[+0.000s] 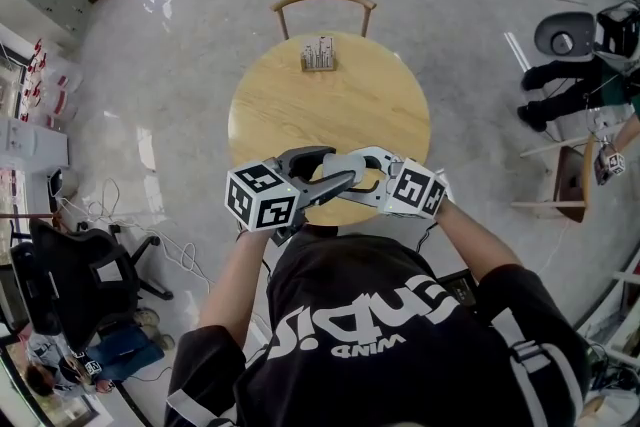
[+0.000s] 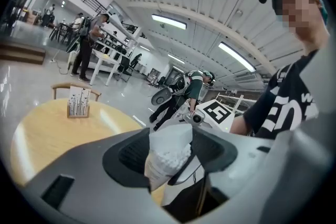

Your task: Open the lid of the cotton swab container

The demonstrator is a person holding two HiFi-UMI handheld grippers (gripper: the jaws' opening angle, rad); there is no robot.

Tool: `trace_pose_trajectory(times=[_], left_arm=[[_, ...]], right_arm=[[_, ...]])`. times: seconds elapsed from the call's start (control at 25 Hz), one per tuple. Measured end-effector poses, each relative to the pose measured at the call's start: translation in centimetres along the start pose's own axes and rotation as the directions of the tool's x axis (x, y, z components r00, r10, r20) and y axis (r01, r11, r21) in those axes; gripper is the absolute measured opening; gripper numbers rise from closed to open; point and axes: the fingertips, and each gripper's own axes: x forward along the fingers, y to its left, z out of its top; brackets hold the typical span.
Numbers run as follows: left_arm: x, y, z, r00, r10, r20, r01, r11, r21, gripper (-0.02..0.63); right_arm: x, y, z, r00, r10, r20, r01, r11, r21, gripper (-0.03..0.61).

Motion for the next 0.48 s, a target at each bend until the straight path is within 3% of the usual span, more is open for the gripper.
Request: trace_pose_trajectory(times=[0.24,0.48], left_arm=[[0.26,0.29,-0.09,1.0,-0.01,-0.014,0.008,0.995,-0.099,0.258],[0.21,0.36,0.0,1.0,-0.006,0.004,0.006,0.994,-0.109,0.258]], right_arm=[[-0.01,0.06,-0.47,1.0,-0.004,-0.006,0.004,1.0,-0.013,0.21],[0.02,-0.04,-0.43,1.0,-0.005,0.002,0.005,1.0,0.005,0.21]])
